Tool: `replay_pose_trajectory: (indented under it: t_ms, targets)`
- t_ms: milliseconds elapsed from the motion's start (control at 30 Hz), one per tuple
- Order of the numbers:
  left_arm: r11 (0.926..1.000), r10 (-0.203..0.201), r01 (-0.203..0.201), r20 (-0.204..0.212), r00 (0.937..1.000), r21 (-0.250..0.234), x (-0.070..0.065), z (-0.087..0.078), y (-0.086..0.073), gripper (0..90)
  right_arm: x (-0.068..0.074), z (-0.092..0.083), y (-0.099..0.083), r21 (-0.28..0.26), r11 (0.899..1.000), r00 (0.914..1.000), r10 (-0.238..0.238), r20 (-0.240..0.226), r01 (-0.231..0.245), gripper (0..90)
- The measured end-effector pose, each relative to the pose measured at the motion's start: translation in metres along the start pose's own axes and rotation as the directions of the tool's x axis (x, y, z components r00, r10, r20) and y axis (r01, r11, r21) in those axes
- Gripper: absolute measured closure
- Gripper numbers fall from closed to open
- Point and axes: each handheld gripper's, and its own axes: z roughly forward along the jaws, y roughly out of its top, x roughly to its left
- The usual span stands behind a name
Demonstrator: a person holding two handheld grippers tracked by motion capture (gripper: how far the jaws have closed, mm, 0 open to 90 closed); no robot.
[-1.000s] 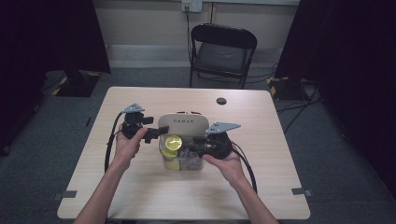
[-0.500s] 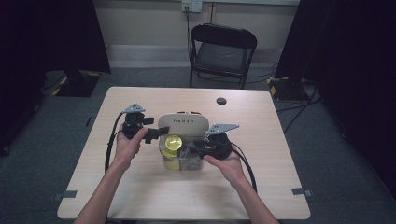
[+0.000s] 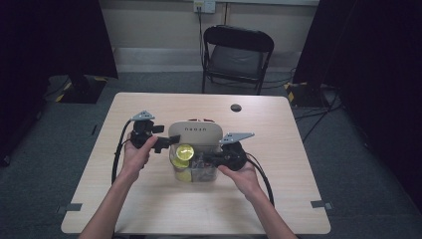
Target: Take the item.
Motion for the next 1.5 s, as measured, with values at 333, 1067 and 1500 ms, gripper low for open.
replay_pose_trajectory:
  t_ms: [333, 1067, 1500]
  targets:
    - [1.0, -0.006, 0.006, 0.003, 1.0, -0.004, 0.0, 0.001, 0.0, 10.8, 0.002, -0.004, 0.002, -0.023, 1.0, 1.0, -0.001, 0.0, 0.001, 90.0]
    - [1.0, -0.003, 0.003, -0.002, 1.0, 0.0, -0.001, 0.001, 0.0, 10.8, 0.007, -0.018, 0.01, -0.086, 0.996, 1.0, -0.009, -0.004, 0.009, 90.0]
    - [1.0, 0.0, 0.0, -0.003, 1.0, -0.002, -0.001, 0.001, -0.001, 10.8, 0.01, -0.026, 0.015, -0.11, 0.994, 0.9998, -0.019, -0.005, 0.018, 90.0]
